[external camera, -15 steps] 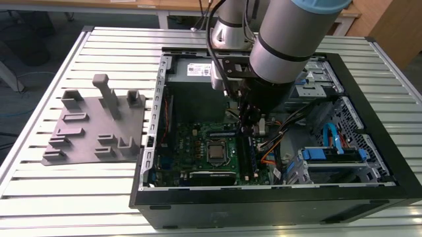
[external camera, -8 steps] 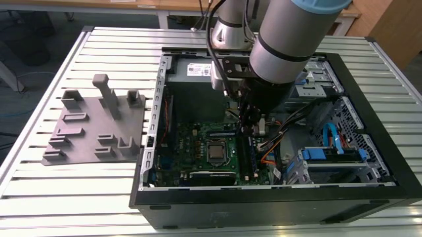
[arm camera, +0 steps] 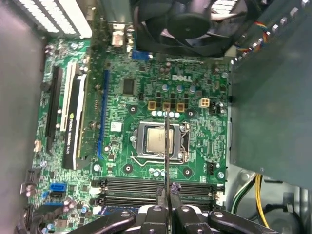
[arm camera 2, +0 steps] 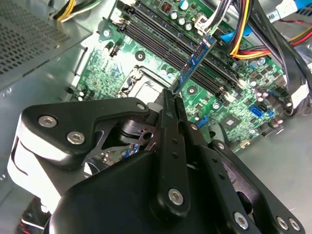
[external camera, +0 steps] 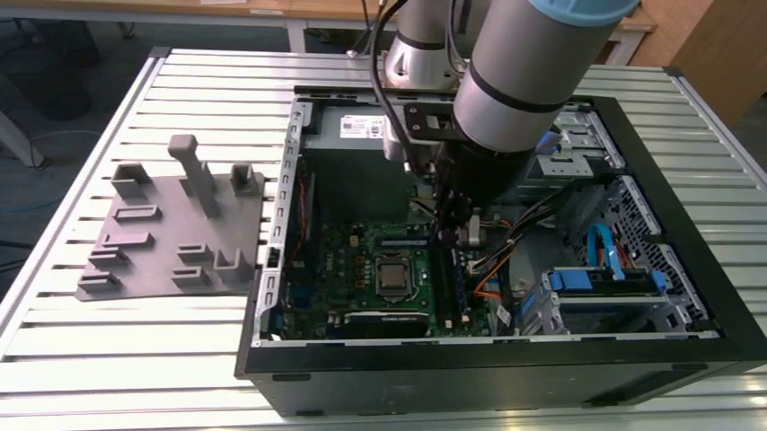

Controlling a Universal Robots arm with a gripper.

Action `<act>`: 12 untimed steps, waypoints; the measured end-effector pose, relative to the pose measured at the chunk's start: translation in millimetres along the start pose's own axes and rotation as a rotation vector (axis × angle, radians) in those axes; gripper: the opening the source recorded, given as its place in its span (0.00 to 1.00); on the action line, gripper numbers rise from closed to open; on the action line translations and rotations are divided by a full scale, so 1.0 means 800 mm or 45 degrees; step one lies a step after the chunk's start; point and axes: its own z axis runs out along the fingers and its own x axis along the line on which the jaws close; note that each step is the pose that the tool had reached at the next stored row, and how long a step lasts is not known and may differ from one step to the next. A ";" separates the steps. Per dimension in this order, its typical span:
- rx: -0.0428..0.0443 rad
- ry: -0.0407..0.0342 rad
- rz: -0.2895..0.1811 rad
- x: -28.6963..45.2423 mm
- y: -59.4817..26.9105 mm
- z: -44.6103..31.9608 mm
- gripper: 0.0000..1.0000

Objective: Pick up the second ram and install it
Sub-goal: 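Insert the second ram into the second slot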

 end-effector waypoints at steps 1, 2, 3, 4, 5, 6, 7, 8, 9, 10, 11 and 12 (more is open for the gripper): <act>0.001 -0.0020 0.019 0.0000 0.000 0.0001 0.11; 0.002 -0.0039 0.038 0.0000 0.000 0.0002 0.11; 0.003 -0.0059 0.057 0.0000 0.000 0.0002 0.11; 0.003 -0.0078 0.076 0.0000 0.000 0.0002 0.11; 0.004 -0.0096 0.094 0.0000 0.000 0.0002 0.11; 0.005 -0.0114 0.111 0.0000 0.000 0.0003 0.11; 0.006 -0.0130 0.126 -0.0001 0.000 0.0003 0.11; 0.006 -0.0144 0.139 -0.0001 0.000 0.0005 0.11; 0.007 -0.0154 0.148 0.0000 0.000 0.0005 0.11; 0.007 -0.0159 0.155 0.0000 0.000 0.0005 0.11; 0.007 -0.0167 0.162 0.0000 0.000 0.0005 0.11; 0.007 -0.0174 0.169 0.0000 0.000 0.0006 0.11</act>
